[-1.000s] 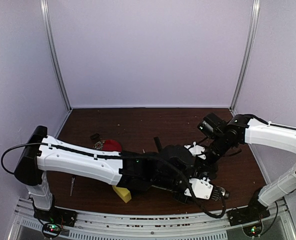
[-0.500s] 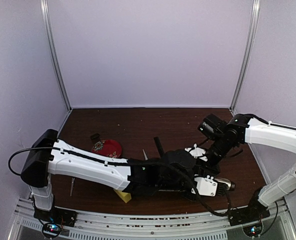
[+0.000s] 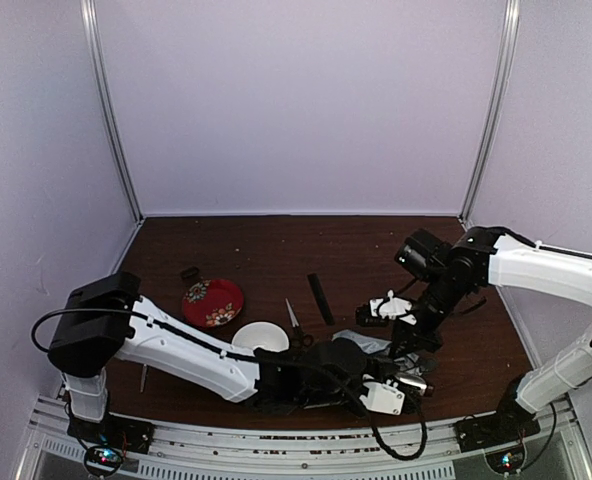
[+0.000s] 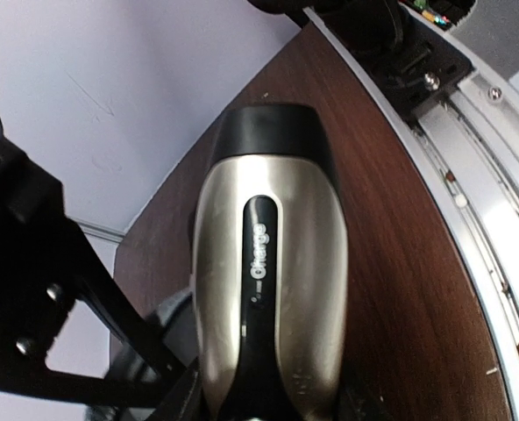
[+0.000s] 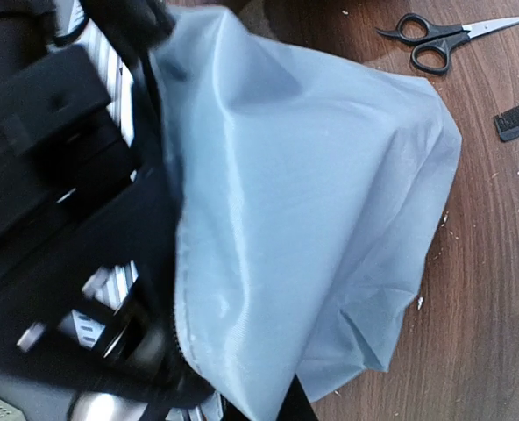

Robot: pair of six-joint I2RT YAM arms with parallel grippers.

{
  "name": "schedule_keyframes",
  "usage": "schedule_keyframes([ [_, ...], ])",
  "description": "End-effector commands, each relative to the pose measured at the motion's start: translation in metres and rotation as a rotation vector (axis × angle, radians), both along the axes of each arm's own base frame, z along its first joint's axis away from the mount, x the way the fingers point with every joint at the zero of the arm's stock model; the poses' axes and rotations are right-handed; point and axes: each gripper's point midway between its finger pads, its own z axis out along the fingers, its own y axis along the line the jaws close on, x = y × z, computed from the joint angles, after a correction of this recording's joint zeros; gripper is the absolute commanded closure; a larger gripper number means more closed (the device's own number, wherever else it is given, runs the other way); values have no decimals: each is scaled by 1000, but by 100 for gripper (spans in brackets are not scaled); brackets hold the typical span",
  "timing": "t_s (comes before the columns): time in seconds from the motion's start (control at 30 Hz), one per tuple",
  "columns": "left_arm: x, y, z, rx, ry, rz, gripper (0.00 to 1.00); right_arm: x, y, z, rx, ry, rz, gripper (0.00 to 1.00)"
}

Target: Sort the hair-cutting tools

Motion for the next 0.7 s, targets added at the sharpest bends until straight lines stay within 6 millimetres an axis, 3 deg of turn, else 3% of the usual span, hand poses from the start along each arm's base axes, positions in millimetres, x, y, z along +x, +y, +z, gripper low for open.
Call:
schedule_keyframes([
  [0.0,16,4,30,-147,-55,83,100,4,2,9,-7,-31,32,100],
  [0.37,52,14,-3,-146,36,284,100,6,5,-8,-38,11,44,100],
  [0.67,69,28,-30,-117,90,425,100,23,3,-12,-46,3,-24,100],
])
